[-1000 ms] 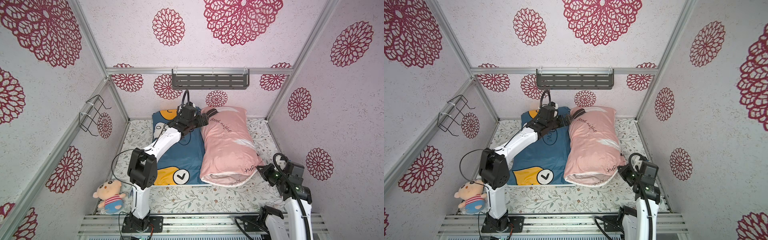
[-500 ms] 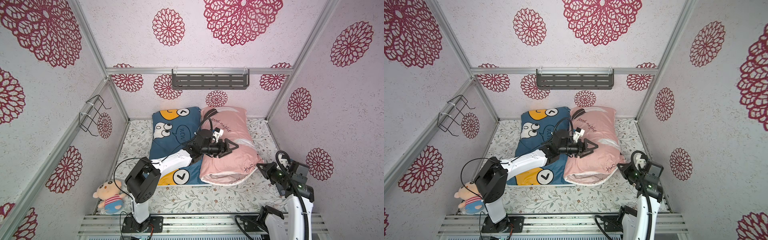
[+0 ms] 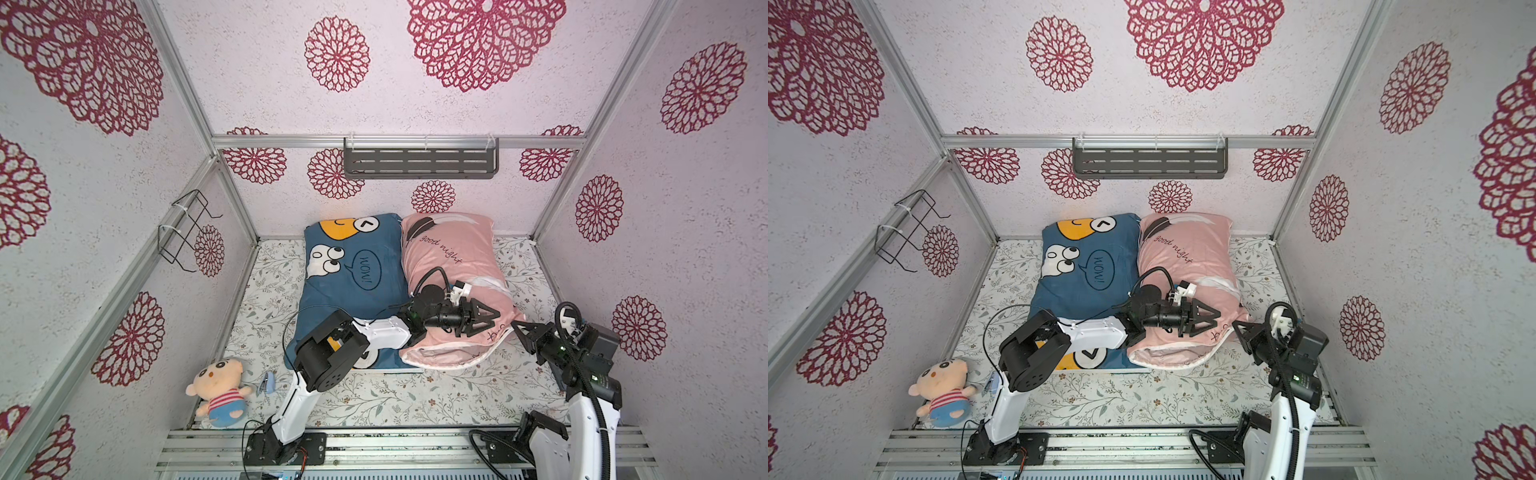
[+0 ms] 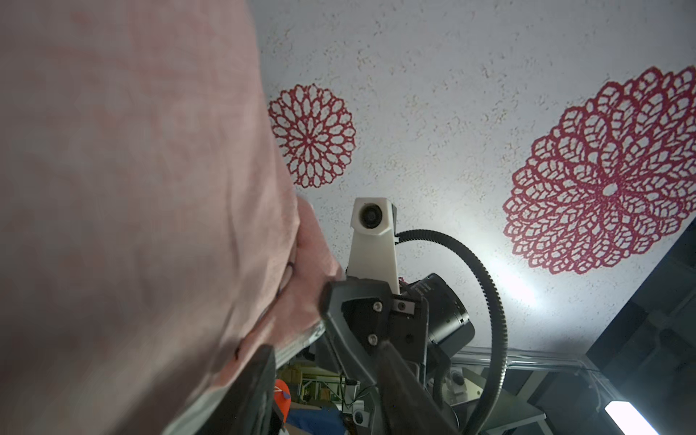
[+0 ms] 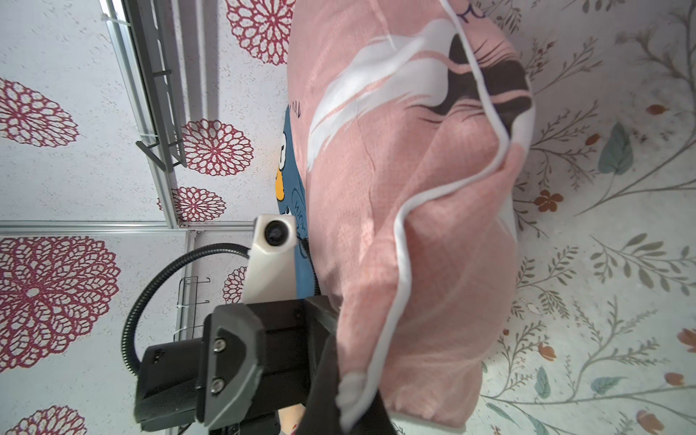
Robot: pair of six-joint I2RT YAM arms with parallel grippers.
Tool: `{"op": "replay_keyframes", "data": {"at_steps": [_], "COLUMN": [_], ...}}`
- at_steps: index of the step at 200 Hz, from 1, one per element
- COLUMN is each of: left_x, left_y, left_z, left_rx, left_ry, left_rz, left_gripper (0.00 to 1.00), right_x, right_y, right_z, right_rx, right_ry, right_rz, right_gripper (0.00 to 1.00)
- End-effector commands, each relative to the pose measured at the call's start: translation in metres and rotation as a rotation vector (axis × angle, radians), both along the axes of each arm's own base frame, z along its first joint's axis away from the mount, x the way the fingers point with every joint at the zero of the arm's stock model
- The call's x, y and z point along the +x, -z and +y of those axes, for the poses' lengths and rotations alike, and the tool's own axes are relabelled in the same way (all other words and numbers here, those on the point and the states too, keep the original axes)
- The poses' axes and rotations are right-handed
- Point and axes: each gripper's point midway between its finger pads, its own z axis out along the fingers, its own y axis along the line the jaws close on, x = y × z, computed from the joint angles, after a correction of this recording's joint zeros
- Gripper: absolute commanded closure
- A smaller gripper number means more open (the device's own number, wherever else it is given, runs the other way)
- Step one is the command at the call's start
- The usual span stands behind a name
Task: Zip up pillowcases
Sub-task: Zip the zipper on the pillowcase.
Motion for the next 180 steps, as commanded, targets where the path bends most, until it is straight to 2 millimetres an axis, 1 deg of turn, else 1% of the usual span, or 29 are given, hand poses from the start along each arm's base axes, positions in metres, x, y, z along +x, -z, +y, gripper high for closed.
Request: {"op": "replay_keyframes", "data": {"at_steps": [1, 11, 48, 66, 107, 117, 142, 180], "left_x": [-0.009, -0.011, -0.016, -0.019, -0.020, -0.021, -0.018, -0.012], "left_y": [-0.040, -0.037, -0.028, -0.024, -0.024, -0.020, -0.012, -0.010], "left_z": [-0.006, -0.007, -0.013, -0.018, -0.023, -0.025, -0.022, -0.012], "left_rx": [-0.104, -0.099, -0.087, -0.085, -0.088, -0.080, -0.068, -0.063], "left_ry": [0.033, 0.037, 0.044, 0.057, 0.060, 0.062, 0.045, 0.020], "left_rz": [-0.024, -0.017, 0.010, 0.023, 0.026, 0.027, 0.039, 0.032], "left_gripper": [0.57, 0.59, 0.60, 0.61, 0.61, 0.61, 0.62, 0.62], "right_x": [0.003, 0.005, 0.011, 0.011, 0.009, 0.009, 0.008, 0.006], "right_y": [-0.019, -0.018, -0.022, -0.024, -0.021, -0.022, -0.027, -0.032], "right_z": [0.004, 0.003, -0.003, -0.001, 0.002, 0.003, 0.004, 0.001], "right_rx": [0.019, 0.015, 0.002, 0.019, 0.032, 0.043, 0.046, 0.019], "right_ry": [-0.031, -0.026, 0.003, -0.005, -0.021, -0.025, -0.029, -0.017], "right_rz": [-0.080, -0.079, -0.101, -0.118, -0.120, -0.127, -0.136, -0.136], "right_gripper": [1.00, 1.00, 1.00, 1.00, 1.00, 1.00, 1.00, 1.00]}}
